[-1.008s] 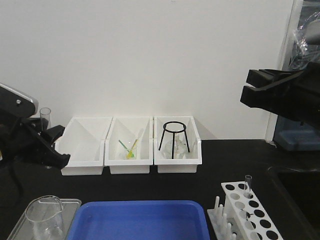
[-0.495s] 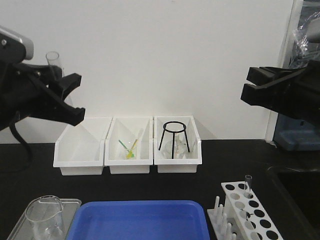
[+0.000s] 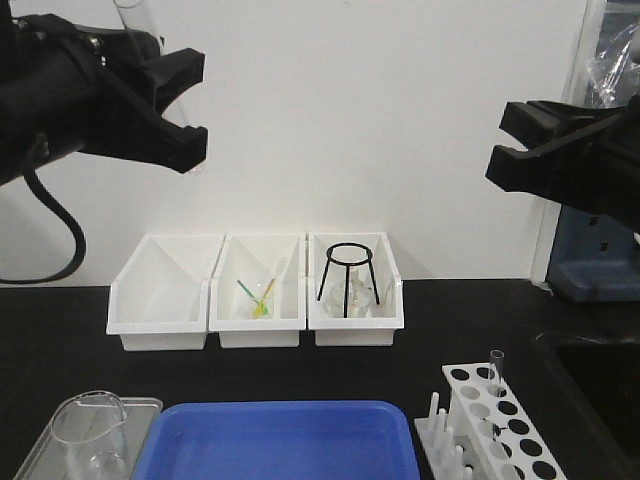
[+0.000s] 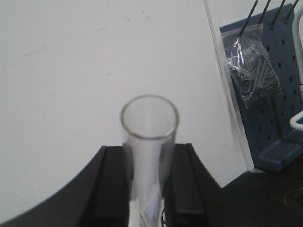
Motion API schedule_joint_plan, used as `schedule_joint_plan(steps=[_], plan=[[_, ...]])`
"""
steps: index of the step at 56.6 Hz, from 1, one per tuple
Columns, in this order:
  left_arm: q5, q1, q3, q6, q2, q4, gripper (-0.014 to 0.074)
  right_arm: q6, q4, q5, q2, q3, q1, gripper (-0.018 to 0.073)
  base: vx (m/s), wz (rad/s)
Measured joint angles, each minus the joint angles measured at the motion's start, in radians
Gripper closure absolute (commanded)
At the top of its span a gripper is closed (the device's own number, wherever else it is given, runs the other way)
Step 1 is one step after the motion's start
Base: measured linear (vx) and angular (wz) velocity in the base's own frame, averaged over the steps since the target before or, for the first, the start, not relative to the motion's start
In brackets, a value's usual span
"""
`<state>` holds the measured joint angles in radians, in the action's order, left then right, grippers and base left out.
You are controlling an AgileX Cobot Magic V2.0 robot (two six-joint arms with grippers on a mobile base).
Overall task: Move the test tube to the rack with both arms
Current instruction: 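Lift the test tube out of the beaker with the left gripper, then bring the held tube toward the right gripper and grasp it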
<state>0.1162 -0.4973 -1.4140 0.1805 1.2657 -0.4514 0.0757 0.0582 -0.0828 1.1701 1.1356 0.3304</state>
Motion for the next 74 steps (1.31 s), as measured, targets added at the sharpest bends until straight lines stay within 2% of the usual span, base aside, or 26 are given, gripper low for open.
schedule_joint_plan(steps=[11,25,40,45,52,62,74], plan=[[0.031,0.0,-0.035,-0.002,0.025,0.0,0.0603,0.001,0.066,-0.022,0.0,0.0,0.018,0.0567,0.0,0.0],[0.039,0.0,-0.037,-0.003,0.062,0.001,0.0603,0.001,0.077,-0.058,0.042,0.003,0.086,0.0567,0.0,0.0],[0.002,0.0,-0.056,-0.003,0.065,0.001,0.0603,0.001,0.079,-0.102,0.099,0.003,0.121,0.0567,0.0,0.0],[-0.006,-0.003,-0.072,0.003,0.068,0.021,0.0603,0.001,0.085,-0.109,0.102,0.003,0.143,0.0567,0.0,0.0],[-0.007,-0.03,-0.1,0.005,0.084,0.051,0.0603,0.002,0.119,-0.111,0.104,0.003,0.182,0.0567,0.0,0.0],[0.01,-0.109,-0.147,0.001,0.151,0.058,0.0603,0.005,0.138,-0.111,0.104,0.003,0.224,0.0567,0.0,0.0],[0.027,-0.187,-0.199,-0.013,0.212,0.059,0.0604,0.043,0.139,-0.108,0.104,0.003,0.232,0.0564,0.0,0.0]])
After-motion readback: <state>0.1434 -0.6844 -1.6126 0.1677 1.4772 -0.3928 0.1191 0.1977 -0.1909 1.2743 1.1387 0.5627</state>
